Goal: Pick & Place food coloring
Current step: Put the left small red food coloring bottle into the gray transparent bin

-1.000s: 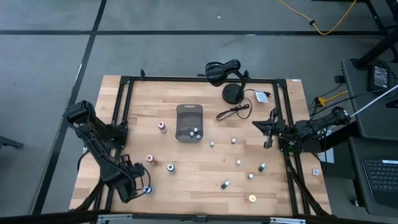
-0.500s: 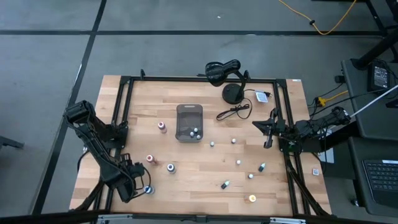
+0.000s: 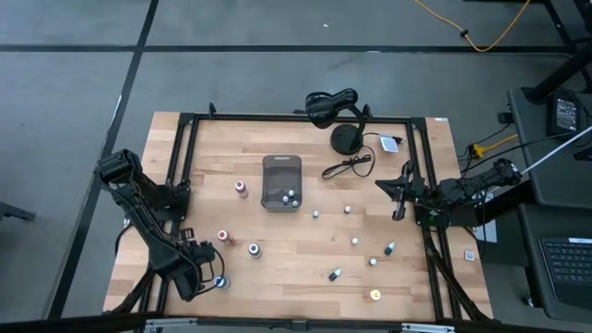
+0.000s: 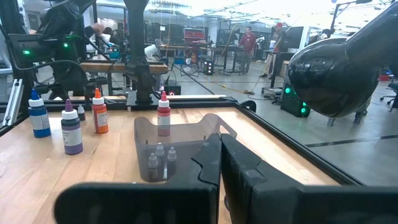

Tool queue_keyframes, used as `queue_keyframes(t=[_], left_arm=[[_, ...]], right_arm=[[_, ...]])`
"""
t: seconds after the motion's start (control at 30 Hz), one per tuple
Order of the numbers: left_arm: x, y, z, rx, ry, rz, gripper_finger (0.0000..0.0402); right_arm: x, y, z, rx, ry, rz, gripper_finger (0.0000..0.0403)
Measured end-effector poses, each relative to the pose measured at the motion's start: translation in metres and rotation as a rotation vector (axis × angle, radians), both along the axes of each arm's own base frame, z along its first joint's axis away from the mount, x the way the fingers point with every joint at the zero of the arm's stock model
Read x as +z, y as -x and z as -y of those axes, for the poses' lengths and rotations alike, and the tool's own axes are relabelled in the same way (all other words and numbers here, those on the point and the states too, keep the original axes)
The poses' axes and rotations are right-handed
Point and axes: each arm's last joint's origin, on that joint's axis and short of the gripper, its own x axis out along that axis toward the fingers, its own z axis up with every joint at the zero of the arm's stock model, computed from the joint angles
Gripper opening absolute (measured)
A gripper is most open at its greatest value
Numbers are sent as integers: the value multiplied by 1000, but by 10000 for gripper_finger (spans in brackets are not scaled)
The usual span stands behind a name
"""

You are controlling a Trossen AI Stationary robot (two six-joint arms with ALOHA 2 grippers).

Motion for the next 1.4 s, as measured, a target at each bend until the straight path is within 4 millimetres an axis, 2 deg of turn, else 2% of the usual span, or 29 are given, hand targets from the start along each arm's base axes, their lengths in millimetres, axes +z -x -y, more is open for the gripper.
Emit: queue_keyframes(t=[0.63, 1.17, 1.4], left_arm=[[3, 2, 0, 32, 39, -36, 45], [3, 2, 0, 31, 40, -35, 58], [3, 1, 2, 30, 60, -30, 79]], right_arm=[[0, 0, 0, 0, 0, 0, 15], [0, 0, 0, 0, 1, -1, 15], [0, 0, 0, 0, 1, -1, 15]])
